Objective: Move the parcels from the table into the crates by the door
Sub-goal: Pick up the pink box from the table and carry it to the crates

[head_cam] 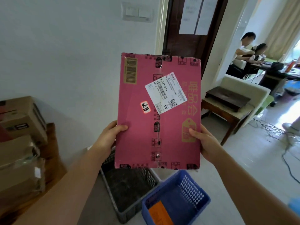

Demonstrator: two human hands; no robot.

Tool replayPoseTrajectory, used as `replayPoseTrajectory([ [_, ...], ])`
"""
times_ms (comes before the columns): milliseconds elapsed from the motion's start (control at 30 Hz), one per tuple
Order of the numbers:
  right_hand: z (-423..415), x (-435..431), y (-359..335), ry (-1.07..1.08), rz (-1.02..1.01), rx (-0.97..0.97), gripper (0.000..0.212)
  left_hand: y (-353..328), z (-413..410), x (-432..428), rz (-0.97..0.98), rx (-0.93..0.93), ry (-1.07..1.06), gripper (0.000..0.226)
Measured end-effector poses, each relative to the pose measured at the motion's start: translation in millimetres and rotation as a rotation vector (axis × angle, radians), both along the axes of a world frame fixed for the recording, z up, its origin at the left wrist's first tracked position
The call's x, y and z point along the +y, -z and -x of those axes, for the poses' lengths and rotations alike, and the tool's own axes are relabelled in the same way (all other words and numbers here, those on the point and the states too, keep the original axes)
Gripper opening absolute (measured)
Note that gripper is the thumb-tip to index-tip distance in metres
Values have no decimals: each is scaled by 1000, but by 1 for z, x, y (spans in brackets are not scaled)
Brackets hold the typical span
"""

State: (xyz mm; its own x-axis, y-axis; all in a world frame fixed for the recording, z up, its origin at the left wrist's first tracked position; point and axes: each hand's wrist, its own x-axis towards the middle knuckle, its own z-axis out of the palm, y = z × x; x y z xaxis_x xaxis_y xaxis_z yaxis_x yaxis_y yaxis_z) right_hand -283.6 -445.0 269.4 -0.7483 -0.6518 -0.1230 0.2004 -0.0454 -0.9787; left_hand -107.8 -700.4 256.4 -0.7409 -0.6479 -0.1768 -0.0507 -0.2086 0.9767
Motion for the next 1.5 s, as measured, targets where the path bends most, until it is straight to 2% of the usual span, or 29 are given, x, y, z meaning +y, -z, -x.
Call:
replayPoseTrajectory([
  [167,37,-24,14,6,-9,-58,40,20,34,-21,-41,-19,-13,24],
  [467,123,-44,52,-53,-23,-180,55,58,105,-26,-108,-89,-92,21],
  [700,251,-58,85,-77,-78,-195,35,89,215,-9,-157,-86,-239,16],
  [800,311,-64,105,-89,-146,-160,33,117,264,3,-215,-98,-249,21],
  [900,356,-70,136,-103,-230,-109,29,152,297,13,-285,-108,-262,16],
  [1167,415,-111,272,-147,-385,-101,25,276,339,-6,-321,-221,-250,21],
  [1333,434,-131,373,-157,-456,-73,30,369,350,-22,-335,-306,-213,43],
  [1500,441,-141,460,-157,-518,-75,21,453,359,-28,-342,-361,-280,37],
])
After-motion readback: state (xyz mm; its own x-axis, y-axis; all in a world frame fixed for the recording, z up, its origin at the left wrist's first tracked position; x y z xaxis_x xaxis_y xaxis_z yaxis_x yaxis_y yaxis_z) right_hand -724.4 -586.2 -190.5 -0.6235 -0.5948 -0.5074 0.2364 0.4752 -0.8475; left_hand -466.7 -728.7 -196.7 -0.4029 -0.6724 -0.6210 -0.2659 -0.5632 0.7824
